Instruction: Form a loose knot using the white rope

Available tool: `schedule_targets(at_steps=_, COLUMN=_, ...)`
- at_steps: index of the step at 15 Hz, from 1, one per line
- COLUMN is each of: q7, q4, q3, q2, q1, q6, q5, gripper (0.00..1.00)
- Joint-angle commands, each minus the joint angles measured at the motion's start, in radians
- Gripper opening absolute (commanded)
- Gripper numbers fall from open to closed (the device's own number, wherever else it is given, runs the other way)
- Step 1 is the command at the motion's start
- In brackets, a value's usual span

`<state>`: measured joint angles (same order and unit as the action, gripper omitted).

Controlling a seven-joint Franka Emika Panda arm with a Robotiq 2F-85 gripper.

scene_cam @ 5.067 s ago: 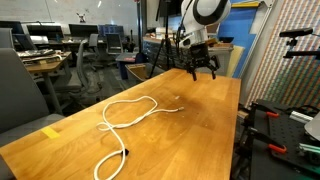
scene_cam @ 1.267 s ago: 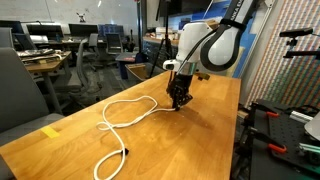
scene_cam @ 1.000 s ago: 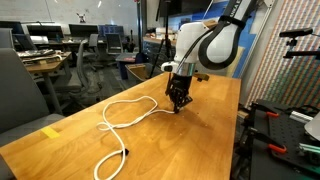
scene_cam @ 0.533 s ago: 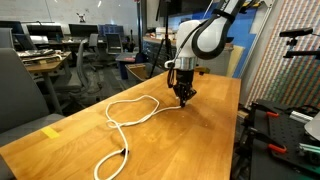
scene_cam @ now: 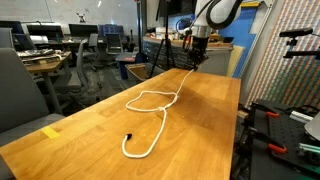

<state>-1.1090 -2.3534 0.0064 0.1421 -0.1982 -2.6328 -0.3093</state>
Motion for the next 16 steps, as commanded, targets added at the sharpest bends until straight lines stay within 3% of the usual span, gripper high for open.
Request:
schedule_targets(at_steps=1, q7=0.054, q4=-0.044, q3=-0.121, q2=-0.187, q1=-0.005, q6=-0.013, q5=-0.141, gripper=0.01)
schedule_targets(at_steps=4, q7=0.128, q4=0.008, q3=-0.189, q2=-0.261, q1=-0.039, q6=0.001, q5=-0.317, gripper=0.01)
schedule_targets(at_steps=8, q7=0.258, q4=0.047, q3=-0.209, q2=-0.351, q1=-0.066, q6=-0.034, q5=-0.469, gripper=0.01)
schedule_targets(at_steps=12, q7=0.329, q4=0.078, q3=-0.215, q2=-0.434, q1=-0.063, q6=-0.047, q5=-0.501, gripper=0.01)
schedule_targets(at_steps=16, q7=0.350, q4=0.057, q3=-0.197, q2=-0.377, q1=-0.040, q6=-0.044, q5=-0.524, gripper=0.01)
